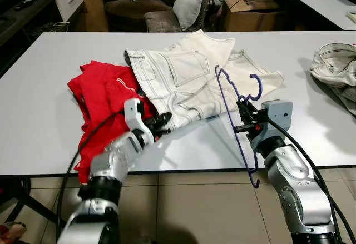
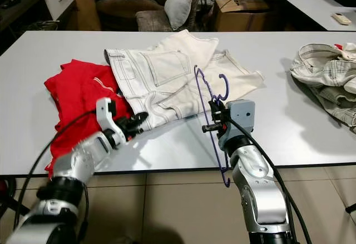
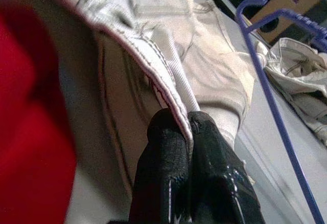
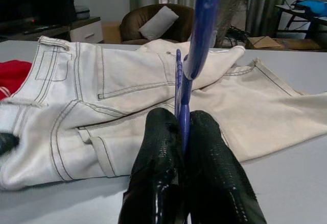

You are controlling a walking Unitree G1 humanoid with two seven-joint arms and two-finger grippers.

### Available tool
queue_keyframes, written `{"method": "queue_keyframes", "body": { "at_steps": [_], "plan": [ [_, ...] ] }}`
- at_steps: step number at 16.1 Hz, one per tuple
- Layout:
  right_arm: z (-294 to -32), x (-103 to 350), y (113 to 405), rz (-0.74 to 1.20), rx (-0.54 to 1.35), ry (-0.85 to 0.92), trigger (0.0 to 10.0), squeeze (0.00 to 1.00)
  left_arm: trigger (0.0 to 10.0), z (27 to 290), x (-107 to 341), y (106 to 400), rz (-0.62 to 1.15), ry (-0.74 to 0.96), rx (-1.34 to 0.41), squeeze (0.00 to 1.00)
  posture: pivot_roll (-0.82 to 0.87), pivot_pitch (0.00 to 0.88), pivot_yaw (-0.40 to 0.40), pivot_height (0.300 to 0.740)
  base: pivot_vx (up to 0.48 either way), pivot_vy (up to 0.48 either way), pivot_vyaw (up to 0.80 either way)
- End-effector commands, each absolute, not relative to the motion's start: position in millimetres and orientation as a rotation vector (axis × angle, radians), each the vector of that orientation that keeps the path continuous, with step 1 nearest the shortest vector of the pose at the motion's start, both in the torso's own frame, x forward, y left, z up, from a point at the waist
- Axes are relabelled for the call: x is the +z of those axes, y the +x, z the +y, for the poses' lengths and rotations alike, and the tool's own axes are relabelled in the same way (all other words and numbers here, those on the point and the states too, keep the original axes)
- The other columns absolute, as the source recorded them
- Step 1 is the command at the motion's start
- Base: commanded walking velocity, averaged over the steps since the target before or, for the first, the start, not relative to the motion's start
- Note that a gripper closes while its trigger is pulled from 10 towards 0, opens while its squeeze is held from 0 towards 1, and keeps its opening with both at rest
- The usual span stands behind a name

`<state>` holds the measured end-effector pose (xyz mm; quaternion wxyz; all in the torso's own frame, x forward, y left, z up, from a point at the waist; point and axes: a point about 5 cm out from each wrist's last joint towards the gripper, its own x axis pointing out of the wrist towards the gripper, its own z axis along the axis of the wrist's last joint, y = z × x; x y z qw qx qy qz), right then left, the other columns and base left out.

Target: Hang hanger

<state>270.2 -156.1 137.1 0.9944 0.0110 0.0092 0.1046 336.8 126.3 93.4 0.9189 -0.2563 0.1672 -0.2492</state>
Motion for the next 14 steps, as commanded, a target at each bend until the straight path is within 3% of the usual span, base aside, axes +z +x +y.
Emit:
{"method": "queue_keyframes", "body": {
  "at_steps": [1,4,6,7,8,9,10,11,12,13,14],
  "plan": [
    [-159,144,274,-0.015,0.19,0.022,10.0,0.0,0.0,129,115,351,0.288,-0.484,-0.532,0.0,-0.08,0.0,0.04,0.74,0.0,0.0,0.0],
    [-166,147,277,-0.034,0.15,0.03,10.0,0.0,0.0,156,185,391,0.097,-0.376,-0.461,0.0,-0.08,0.0,0.041,0.74,0.0,0.0,0.0],
    [-172,151,278,-0.055,0.112,0.035,10.0,0.0,0.0,190,298,413,-0.23,-0.092,-0.311,0.0,-0.09,0.0,0.047,0.74,0.0,0.0,0.0],
    [-173,152,278,-0.057,0.108,0.033,10.0,0.0,0.0,193,316,413,-0.283,-0.044,-0.298,0.0,-0.09,0.0,0.051,0.74,0.0,0.0,0.0],
    [-177,153,276,-0.065,0.088,0.038,10.0,0.0,0.0,186,365,406,-0.438,0.13,-0.334,0.0,-0.1,0.0,0.058,0.74,0.0,0.0,0.0],
    [-178,153,275,-0.069,0.079,0.042,10.0,0.0,0.0,180,383,401,-0.498,0.211,-0.36,0.0,-0.1,0.0,0.059,0.74,0.0,0.0,0.0],
    [-181,154,274,-0.075,0.057,0.054,10.0,0.0,0.0,152,400,393,-0.575,0.335,-0.494,0.0,-0.1,0.0,0.059,0.74,0.0,0.0,0.0],
    [-182,153,273,-0.076,0.046,0.061,10.0,0.0,0.0,133,396,391,-0.58,0.375,-0.591,0.0,-0.1,0.0,0.06,0.74,0.0,0.0,0.0],
    [-183,153,274,-0.076,0.036,0.065,10.0,0.0,0.0,97,367,390,-0.524,0.466,-0.784,0.0,-0.1,0.0,0.06,0.74,0.0,0.0,0.0],
    [-181,153,274,-0.077,0.036,0.063,10.0,0.0,0.0,61,297,387,-0.367,0.611,-0.963,0.0,-0.1,0.0,0.064,0.74,0.0,0.0,0.0],
    [-181,153,273,-0.078,0.035,0.062,10.0,0.0,0.0,49,270,381,-0.312,0.634,-1.043,0.0,-0.11,0.0,0.067,0.74,0.0,0.0,0.0]
  ]
}}
